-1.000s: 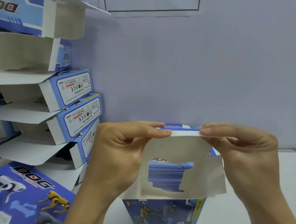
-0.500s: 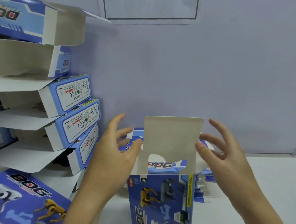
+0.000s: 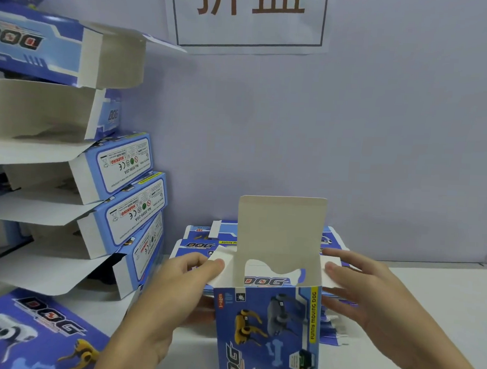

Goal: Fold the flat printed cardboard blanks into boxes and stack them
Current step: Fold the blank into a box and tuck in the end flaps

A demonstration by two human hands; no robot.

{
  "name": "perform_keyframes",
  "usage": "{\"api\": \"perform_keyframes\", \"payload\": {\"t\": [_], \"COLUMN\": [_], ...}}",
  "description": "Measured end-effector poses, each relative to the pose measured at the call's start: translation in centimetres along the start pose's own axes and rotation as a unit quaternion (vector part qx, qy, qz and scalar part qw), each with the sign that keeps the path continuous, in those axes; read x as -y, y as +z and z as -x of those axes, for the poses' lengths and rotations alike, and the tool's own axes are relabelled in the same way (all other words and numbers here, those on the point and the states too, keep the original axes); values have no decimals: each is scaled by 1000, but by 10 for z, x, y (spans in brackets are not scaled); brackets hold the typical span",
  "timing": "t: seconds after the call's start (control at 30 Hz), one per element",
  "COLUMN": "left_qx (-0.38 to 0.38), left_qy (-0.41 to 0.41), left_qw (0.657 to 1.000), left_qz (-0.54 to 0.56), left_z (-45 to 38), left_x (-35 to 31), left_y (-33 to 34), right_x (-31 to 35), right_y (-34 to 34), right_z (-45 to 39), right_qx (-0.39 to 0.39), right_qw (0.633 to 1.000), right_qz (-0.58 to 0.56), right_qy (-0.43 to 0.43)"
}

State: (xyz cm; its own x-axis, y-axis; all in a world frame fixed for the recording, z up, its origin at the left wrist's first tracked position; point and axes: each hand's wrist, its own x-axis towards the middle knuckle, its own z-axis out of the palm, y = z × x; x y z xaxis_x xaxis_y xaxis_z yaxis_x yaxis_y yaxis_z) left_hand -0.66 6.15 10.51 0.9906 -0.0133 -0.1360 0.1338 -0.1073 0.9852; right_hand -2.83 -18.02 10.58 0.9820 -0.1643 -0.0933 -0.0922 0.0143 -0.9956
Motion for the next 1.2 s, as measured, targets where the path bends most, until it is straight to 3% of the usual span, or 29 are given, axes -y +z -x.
{"api": "perform_keyframes", "payload": {"t": [0.17,0.27,0.33,0.37,0.5,0.57,0.63,0.73,0.87,0.97,1.07,1.2], "left_qx": [37,191,297,308,262,226,192,153,171,148,93,79], "left_qy": [27,45,83,88,120,136,157,169,133,122,117,108], "left_qw": [998,980,950,944,950,960,967,974,970,967,970,970], "left_qz": [48,46,-40,-84,-120,-94,-60,-1,113,167,194,205], "left_z": [-6,-5,-2,-4,-14,-18,-21,-21,-18,-19,-27,-35], "left_x": [9,15,17,19,29,35,38,34,35,35,39,47], "left_y": [9,2,1,2,13,15,15,15,21,30,33,33], "right_x": [-4,-9,-14,-15,-18,-19,-22,-28,-28,-39,-39,-46], "right_y": [2,-1,-6,-8,-18,-21,-22,-7,27,33,46,46], "right_z": [-5,-10,-14,-14,-16,-15,-14,-13,-18,-7,-20,-25], "right_qx": [3,-19,-47,-63,-65,-26,62,131,27,41,-21,-28], "right_qw": [1000,999,996,994,975,962,936,919,964,979,987,986], "right_qz": [-3,-30,-65,-85,-212,-270,-338,-359,-250,-135,-144,-129], "right_qy": [0,-19,-25,-23,-21,-41,-76,-95,-90,-144,-74,-100]}}
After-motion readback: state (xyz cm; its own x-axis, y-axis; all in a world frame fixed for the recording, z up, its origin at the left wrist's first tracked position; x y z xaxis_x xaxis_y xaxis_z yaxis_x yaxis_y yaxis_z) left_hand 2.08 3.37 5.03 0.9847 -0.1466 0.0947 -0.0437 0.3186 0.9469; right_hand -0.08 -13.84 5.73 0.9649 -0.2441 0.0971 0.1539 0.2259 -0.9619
